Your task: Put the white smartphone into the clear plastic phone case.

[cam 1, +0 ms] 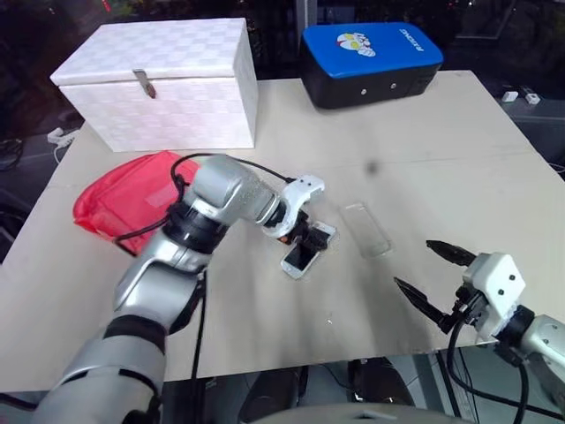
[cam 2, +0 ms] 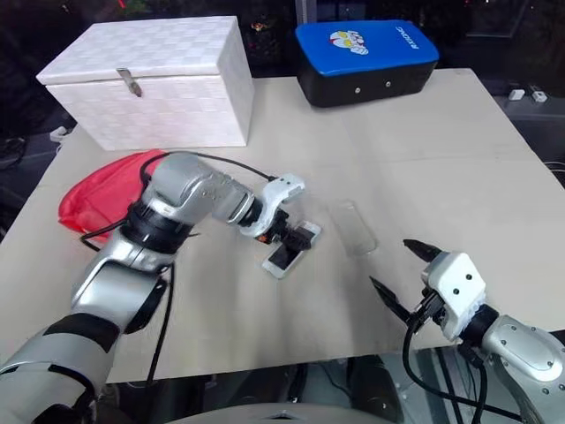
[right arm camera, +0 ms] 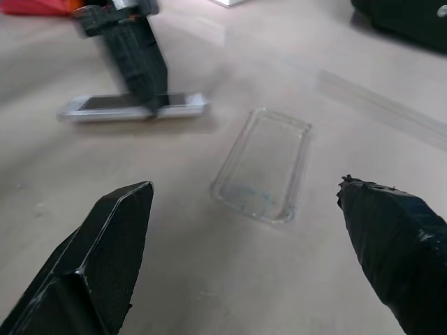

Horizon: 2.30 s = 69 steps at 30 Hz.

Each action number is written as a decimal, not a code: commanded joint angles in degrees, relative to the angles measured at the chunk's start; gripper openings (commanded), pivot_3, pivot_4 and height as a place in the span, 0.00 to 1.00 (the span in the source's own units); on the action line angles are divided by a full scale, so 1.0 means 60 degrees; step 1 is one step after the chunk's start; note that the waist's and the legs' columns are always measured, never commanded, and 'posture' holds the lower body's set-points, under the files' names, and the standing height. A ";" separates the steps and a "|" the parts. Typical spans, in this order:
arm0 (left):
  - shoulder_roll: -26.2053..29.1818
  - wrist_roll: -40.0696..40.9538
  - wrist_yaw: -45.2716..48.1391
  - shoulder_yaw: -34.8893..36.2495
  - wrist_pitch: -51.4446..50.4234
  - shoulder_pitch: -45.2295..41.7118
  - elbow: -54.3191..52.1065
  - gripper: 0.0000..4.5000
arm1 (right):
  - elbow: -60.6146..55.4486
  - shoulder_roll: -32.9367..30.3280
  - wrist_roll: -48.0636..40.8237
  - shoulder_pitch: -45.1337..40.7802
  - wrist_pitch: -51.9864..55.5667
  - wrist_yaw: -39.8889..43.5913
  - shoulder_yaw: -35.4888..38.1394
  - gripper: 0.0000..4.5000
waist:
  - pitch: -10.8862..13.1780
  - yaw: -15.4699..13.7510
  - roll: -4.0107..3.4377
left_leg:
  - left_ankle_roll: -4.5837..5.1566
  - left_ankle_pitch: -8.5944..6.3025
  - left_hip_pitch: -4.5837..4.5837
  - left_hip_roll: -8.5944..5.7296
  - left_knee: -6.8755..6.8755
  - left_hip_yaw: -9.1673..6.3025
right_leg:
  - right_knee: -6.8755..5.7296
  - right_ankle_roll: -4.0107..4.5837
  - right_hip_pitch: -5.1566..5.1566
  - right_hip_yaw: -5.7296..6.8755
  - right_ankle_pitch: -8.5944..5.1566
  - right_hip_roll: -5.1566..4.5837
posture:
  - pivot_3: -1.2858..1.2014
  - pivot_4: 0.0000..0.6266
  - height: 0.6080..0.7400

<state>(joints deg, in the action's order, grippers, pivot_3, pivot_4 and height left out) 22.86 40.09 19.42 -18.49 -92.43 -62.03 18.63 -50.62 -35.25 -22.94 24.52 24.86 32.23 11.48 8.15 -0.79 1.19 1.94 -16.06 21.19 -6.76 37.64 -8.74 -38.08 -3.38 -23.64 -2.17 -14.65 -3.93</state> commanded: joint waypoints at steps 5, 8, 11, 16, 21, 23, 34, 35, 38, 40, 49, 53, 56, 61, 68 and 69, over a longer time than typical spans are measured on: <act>-0.1287 0.0827 -0.3737 0.1461 -0.0011 -0.0379 0.1205 0.65 | -0.0117 0.0034 0.0103 -0.0169 -0.0252 0.0032 -0.0129 1.00 | -0.0002 -0.0054 -0.0002 | -0.0002 0.0000 0.0001 -0.0002 0.0033 0.0003 | -0.0018 -0.0006 0.0008 -0.0003 0.0004 -0.0009 | 0.52 0.24 1.00; -0.1584 0.1287 -0.4264 0.1607 -0.0011 -0.0333 0.1189 0.65 | -0.0139 0.0057 0.0123 -0.0201 -0.0227 -0.0006 -0.0145 1.00 | -0.0002 -0.0142 -0.0002 | -0.0003 -0.0002 0.0001 -0.0005 0.0068 -0.0006 | -0.0028 -0.0015 0.0020 0.0007 0.0010 -0.0010 | 0.52 0.24 1.00; -0.1419 0.1998 -0.3935 0.1310 -0.0011 -0.0269 0.0347 0.65 | -0.0229 0.0129 0.0191 -0.0100 -0.0201 -0.0097 -0.0168 1.00 | -0.0001 -0.0160 -0.0002 | -0.0003 -0.0003 0.0001 -0.0007 0.0080 -0.0005 | -0.0031 -0.0020 0.0024 0.0005 0.0012 -0.0011 | 0.52 0.24 1.00; -0.0184 0.3231 -0.1589 -0.0053 -0.0011 -0.0209 -0.2141 0.65 | -0.0339 0.0319 0.0038 0.0288 -0.0202 -0.0151 0.0216 1.00 | 0.0006 -0.0047 0.0000 | -0.0004 -0.0002 0.0103 -0.0008 0.0103 -0.0005 | -0.0059 -0.0014 -0.0071 0.0004 0.0015 -0.0010 | 0.52 0.24 1.00; 0.0971 0.1744 0.1185 -0.2421 0.1869 -0.0280 -0.4428 0.65 | -0.0467 0.0327 -0.1168 0.0914 -0.0249 0.0454 0.1629 1.00 | 0.0012 -0.0003 -0.0007 | -0.0004 -0.0003 0.0104 -0.0011 0.0095 0.0014 | -0.0064 -0.0013 -0.0086 -0.0017 0.0014 -0.0012 | 0.52 0.24 1.00; 0.1243 0.0798 0.2560 -0.3324 0.3361 -0.0273 -0.4791 0.65 | -0.0424 0.0165 -0.1326 0.1283 -0.0296 0.0796 0.2104 1.00 | 0.0016 -0.0011 -0.0017 | -0.0003 -0.0003 0.0089 -0.0010 0.0097 0.0019 | -0.0065 -0.0013 -0.0070 -0.0020 0.0014 -0.0010 | 0.52 0.24 1.00; -0.0007 -0.3748 0.5579 -0.6104 0.8040 -0.0574 -0.2700 0.76 | -0.0452 -0.0053 -0.1491 0.1675 -0.0117 0.0979 0.2775 1.00 | 0.0018 -0.0034 -0.0016 | 0.0009 -0.0008 0.0087 -0.0010 0.0106 0.0022 | -0.0055 -0.0016 -0.0051 -0.0016 0.0012 -0.0012 | 0.52 0.24 1.00; -0.0141 -0.3963 0.5670 -0.6071 0.8199 -0.0522 -0.2579 0.87 | -0.0484 -0.0050 -0.1491 0.1689 -0.0103 0.0960 0.2757 1.00 | 0.0019 -0.0035 -0.0015 | 0.0011 -0.0008 0.0090 -0.0009 0.0107 0.0022 | -0.0054 -0.0016 -0.0052 -0.0015 0.0012 -0.0012 | 0.52 0.24 1.00; -0.0250 -0.4140 0.6171 -0.5774 0.8172 -0.0282 -0.2612 0.98 | -0.0584 -0.0049 -0.1403 0.1641 -0.0007 0.0840 0.2506 1.00 | 0.0023 0.0004 -0.0016 | 0.0015 -0.0011 0.0095 -0.0009 0.0109 0.0019 | -0.0053 -0.0017 -0.0055 -0.0013 0.0011 -0.0012 | 0.52 0.24 1.00; -0.0028 -0.4181 0.6462 -0.5381 0.8242 -0.0142 -0.2779 0.98 | -0.0662 -0.0054 -0.1372 0.1611 0.0059 0.0775 0.2310 1.00 | 0.0023 0.0011 -0.0017 | 0.0016 -0.0011 0.0093 -0.0007 0.0107 0.0020 | -0.0053 -0.0018 -0.0057 -0.0017 0.0011 -0.0011 | 0.52 0.24 1.00; 0.0504 -0.3201 0.7479 -0.1498 1.1063 0.1346 -0.1764 0.98 | -0.0778 -0.0114 -0.1118 0.1938 -0.0090 0.1001 0.2059 1.00 | 0.0035 -0.0036 -0.0040 | 0.0020 -0.0014 0.0098 -0.0005 0.0116 0.0008 | -0.0044 -0.0017 -0.0056 0.0002 0.0011 -0.0013 | 0.52 0.24 1.00; 0.0186 -0.4046 0.9062 -0.1169 1.4814 0.1038 0.1179 0.98 | -0.0956 -0.0099 -0.1100 0.2164 -0.0238 0.1118 0.2152 1.00 | 0.0034 -0.0031 -0.0042 | 0.0016 -0.0012 0.0092 -0.0005 0.0115 -0.0002 | -0.0043 -0.0013 -0.0052 0.0015 0.0014 -0.0011 | 0.52 0.24 1.00; -0.0511 -0.4781 0.9897 -0.1141 1.6769 0.0087 0.4188 0.98 | -0.1194 -0.0048 -0.1081 0.2227 -0.0205 0.0933 0.2193 1.00 | 0.0036 -0.0110 -0.0038 | 0.0021 -0.0014 0.0093 -0.0014 0.0125 -0.0015 | -0.0024 -0.0018 -0.0023 0.0035 0.0016 -0.0016 | 0.52 0.24 1.00; -0.1458 -0.6600 0.9214 -0.1414 1.9553 -0.0995 0.7685 0.98 | -0.1556 0.0051 -0.1003 0.2543 -0.0300 0.0539 0.2080 1.00 | 0.0043 -0.0143 -0.0026 | 0.0046 -0.0028 0.0113 -0.0023 0.0138 -0.0038 | 0.0014 -0.0039 -0.0011 0.0094 0.0027 -0.0019 | 0.52 0.24 1.00; -0.2299 -0.8674 0.7967 -0.1815 2.0897 -0.1540 0.9346 0.93 | -0.1563 -0.0122 -0.0850 0.3720 -0.1554 -0.0180 0.1676 1.00 | 0.0043 -0.0063 -0.0024 | 0.0055 -0.0033 0.0116 -0.0028 0.0136 -0.0039 | 0.0016 -0.0043 -0.0012 0.0096 0.0025 -0.0020 | 0.52 0.24 1.00; -0.2400 -0.8887 0.7794 -0.1856 2.0940 -0.1549 0.9432 0.86 | -0.1563 -0.0156 -0.0824 0.3842 -0.1696 -0.0298 0.1620 1.00 | 0.0043 -0.0066 -0.0024 | 0.0056 -0.0034 0.0113 -0.0028 0.0140 -0.0042 | 0.0014 -0.0044 -0.0006 0.0099 0.0025 -0.0020 | 0.52 0.24 1.00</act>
<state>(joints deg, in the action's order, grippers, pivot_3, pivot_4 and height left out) 9.58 -10.55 68.63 -29.06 31.74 -70.56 74.45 -57.74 -35.75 -28.00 46.76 17.32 31.80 21.39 8.41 -1.19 1.05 2.28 -16.26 21.84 -6.94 38.50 -8.98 -38.00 -3.67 -23.63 -1.57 -14.49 -4.05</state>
